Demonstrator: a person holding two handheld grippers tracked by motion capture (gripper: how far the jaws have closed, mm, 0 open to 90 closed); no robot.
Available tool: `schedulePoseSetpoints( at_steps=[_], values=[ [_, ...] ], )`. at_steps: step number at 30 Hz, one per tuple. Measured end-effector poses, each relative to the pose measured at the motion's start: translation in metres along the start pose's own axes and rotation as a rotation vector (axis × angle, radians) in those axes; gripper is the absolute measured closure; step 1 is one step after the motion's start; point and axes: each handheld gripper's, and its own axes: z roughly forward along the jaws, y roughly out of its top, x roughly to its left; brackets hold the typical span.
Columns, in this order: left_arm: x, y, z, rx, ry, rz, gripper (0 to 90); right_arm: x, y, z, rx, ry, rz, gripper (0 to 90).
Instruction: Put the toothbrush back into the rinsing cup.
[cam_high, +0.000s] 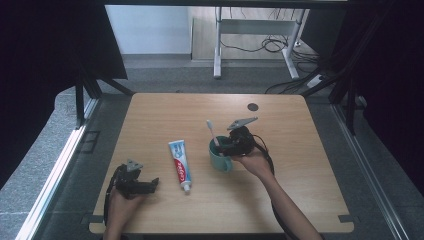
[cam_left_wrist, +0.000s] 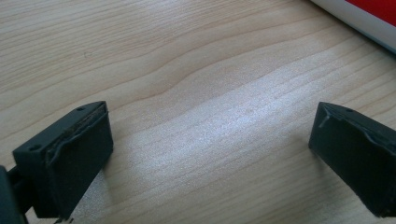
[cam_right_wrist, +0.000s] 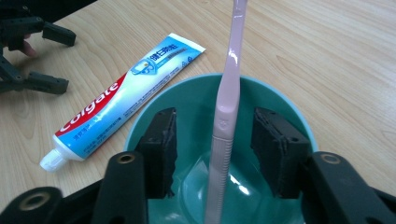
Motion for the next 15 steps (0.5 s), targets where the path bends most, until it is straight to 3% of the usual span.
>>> schedulePoseSetpoints(
  at_steps=[11, 15],
  values=[
    [0.000, 0.000, 0.000, 0.000, 0.000, 0.000, 0.0, 0.009, 0.007, -0.011, 0.015, -0.028, -0.042, 40.3],
    [0.000, 0.000, 0.000, 0.000, 0.000, 0.000, 0.0, 0.010, 0.009, -0.015, 0.004, -0.019, -0.042, 34.8]
  ],
)
